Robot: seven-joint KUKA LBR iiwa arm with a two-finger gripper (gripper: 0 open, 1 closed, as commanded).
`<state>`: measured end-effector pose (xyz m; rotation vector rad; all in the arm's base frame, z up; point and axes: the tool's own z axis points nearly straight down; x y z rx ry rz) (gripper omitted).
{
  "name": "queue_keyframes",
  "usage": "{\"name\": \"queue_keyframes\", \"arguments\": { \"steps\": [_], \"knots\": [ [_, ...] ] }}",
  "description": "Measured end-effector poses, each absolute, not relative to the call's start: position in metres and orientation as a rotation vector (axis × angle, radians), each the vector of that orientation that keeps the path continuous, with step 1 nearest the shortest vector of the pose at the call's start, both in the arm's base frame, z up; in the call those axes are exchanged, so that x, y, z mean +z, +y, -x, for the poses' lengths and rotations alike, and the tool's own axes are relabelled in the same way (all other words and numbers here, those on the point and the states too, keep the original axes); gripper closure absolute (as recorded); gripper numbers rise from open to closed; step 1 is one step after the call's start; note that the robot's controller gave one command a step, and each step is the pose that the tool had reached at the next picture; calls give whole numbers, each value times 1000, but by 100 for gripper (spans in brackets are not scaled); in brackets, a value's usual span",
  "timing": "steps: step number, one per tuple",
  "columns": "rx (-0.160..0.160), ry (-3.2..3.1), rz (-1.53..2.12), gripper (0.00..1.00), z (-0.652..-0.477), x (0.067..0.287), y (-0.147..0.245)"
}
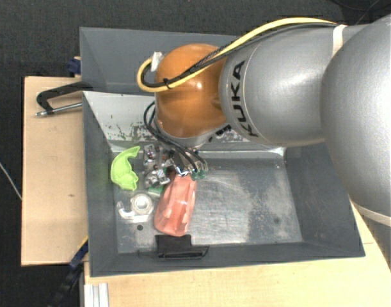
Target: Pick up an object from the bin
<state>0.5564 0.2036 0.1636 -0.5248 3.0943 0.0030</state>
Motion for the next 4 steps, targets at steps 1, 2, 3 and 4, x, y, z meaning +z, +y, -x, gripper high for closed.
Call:
{"name": "queue_keyframes", "arguments": {
  "steps": [1, 2, 3, 4],
  "knots": [
    [4, 3107, 436, 100, -564, 145, 211],
    [2, 3113, 438, 100, -558, 145, 207],
    [2, 3112, 431, 100, -562, 192, 207],
    [0, 3113, 463, 0, -545, 124, 204]
  ]
}}
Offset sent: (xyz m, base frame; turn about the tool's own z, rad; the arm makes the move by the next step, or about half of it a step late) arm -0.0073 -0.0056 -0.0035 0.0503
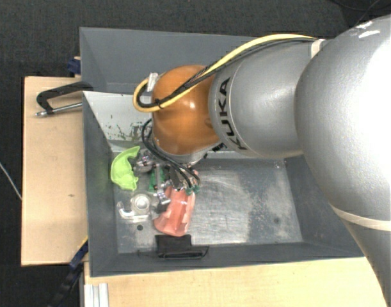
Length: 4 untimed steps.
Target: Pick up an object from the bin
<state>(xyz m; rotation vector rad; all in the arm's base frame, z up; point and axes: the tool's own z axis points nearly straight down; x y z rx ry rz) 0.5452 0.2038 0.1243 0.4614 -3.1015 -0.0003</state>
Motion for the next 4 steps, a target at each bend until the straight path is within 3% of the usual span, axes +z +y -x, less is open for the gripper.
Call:
{"name": "queue_keyframes", "arguments": {
  "steps": [1, 3, 4],
  "knots": [
    [-3, -3109, -461, 0, -547, 128, 204],
    [-6, -2965, -1036, 0, -533, 83, 206],
    [-6, -2858, -1320, 100, -531, 74, 196]
  ]
}}
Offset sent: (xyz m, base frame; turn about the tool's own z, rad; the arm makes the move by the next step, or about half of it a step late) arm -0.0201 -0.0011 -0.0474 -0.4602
